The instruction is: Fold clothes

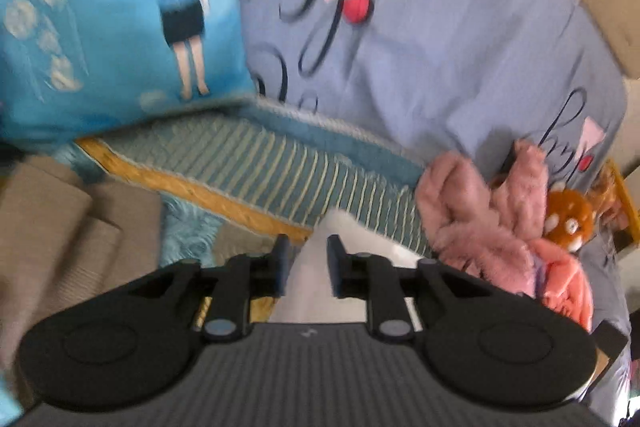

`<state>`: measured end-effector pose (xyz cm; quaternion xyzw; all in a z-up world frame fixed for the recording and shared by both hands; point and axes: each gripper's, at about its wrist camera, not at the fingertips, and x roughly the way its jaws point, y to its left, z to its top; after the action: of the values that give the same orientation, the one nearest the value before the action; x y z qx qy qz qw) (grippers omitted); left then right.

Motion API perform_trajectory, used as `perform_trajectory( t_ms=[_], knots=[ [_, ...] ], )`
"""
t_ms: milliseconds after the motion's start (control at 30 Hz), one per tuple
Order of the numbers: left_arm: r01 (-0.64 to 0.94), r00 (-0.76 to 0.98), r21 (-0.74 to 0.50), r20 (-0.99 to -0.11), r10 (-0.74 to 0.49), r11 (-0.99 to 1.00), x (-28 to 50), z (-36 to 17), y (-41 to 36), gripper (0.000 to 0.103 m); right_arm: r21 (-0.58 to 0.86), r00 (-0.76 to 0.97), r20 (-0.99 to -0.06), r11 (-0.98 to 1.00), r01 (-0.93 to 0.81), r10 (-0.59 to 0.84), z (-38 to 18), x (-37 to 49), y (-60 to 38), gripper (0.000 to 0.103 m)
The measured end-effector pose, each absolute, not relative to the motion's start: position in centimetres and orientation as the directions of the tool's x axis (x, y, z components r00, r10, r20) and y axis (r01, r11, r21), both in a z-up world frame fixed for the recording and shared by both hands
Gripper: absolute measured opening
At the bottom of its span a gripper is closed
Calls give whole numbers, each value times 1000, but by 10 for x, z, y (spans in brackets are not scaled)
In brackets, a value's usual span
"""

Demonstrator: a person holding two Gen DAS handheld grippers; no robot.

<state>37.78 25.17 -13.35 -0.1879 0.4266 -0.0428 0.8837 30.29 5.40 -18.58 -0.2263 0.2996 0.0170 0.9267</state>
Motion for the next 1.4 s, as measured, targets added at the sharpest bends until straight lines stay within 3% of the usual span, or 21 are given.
perform_trajectory(
  t_ms=[100, 133, 200, 367, 633, 700, 733, 767, 867, 1100, 1200, 1233, 1267, 1333, 1400],
  knots=[
    [-71, 670, -309, -719, -184, 948, 347, -110, 256, 23, -306, 843, -536, 941, -143, -46, -167, 266, 32, 41],
    [-65, 673, -276, -722, -162, 959, 333, -106, 254, 28, -264, 841, -541, 953, -150, -18, -164, 253, 25, 44],
    [-59, 674, -233, -727, -133, 971, 304, -102, 250, 35, -191, 823, -567, 964, -183, 44, -168, 225, 14, 44],
    [-94, 635, -250, -761, -135, 964, 236, -125, 248, 35, -53, 760, -621, 957, -285, 192, -198, 172, -2, 44],
    [-61, 541, -239, -824, -169, 969, 189, -170, 239, 35, 76, 810, -554, 980, -184, 195, -221, 186, 9, 42],
    [-63, 539, -243, -825, -172, 968, 186, -172, 240, 35, 71, 815, -557, 987, -144, 159, -222, 193, 11, 33],
    [-64, 542, -243, -823, -170, 968, 185, -172, 242, 35, 76, 808, -564, 985, -155, 171, -222, 195, 12, 15],
    [-65, 545, -242, -822, -169, 968, 184, -172, 243, 35, 68, 795, -579, 982, -174, 181, -221, 195, 15, 8],
    [-68, 567, -257, -805, -175, 964, 181, -167, 249, 44, 29, 767, -618, 980, -195, 171, -217, 191, 25, 8],
    [-80, 562, -296, -802, -202, 952, 185, -170, 256, 46, 374, 592, -754, 927, 29, 286, -224, 202, -17, 8],
    [-84, 559, -302, -803, -206, 950, 186, -172, 257, 46, 315, 637, -725, 949, -30, 261, -210, 186, -13, 16],
    [-85, 559, -304, -803, -208, 949, 186, -173, 258, 46, 293, 670, -697, 954, -59, 256, -205, 178, -11, 24],
    [-86, 558, -306, -803, -209, 948, 187, -173, 258, 46, 285, 700, -668, 956, -73, 252, -201, 173, -11, 39],
    [-88, 556, -310, -804, -211, 947, 187, -175, 259, 46, 320, 738, -626, 946, -52, 252, -198, 171, -16, 53],
    [-88, 555, -309, -805, -211, 947, 187, -175, 259, 46, 435, 734, -616, 900, 14, 287, -205, 178, -26, 55]
  ],
)
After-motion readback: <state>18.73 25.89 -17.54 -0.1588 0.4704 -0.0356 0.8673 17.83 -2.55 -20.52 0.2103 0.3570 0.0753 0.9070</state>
